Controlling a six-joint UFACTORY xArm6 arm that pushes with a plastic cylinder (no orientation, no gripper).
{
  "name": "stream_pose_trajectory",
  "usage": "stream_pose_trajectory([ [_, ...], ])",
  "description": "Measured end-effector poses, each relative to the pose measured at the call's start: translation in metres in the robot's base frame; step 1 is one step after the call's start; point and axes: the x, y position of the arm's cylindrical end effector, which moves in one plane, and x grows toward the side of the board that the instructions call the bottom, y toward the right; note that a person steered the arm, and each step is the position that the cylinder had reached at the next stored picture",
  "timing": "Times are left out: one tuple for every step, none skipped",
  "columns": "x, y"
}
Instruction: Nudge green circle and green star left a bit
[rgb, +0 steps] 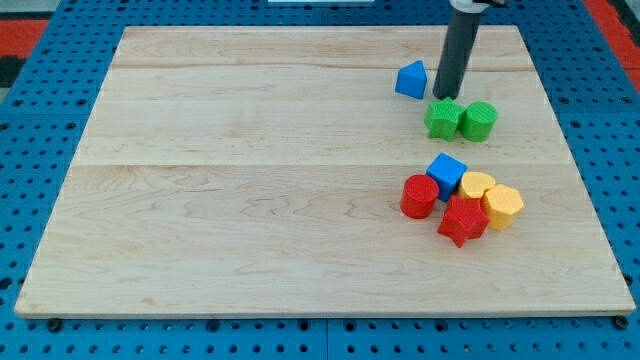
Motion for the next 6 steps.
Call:
stream_pose_trajectory([
  [0.0, 0.052],
  [0.022, 0.081],
  [0.059, 0.044],
  [0.049, 0.02],
  [0.027, 0.021],
  [0.015, 0.01],
])
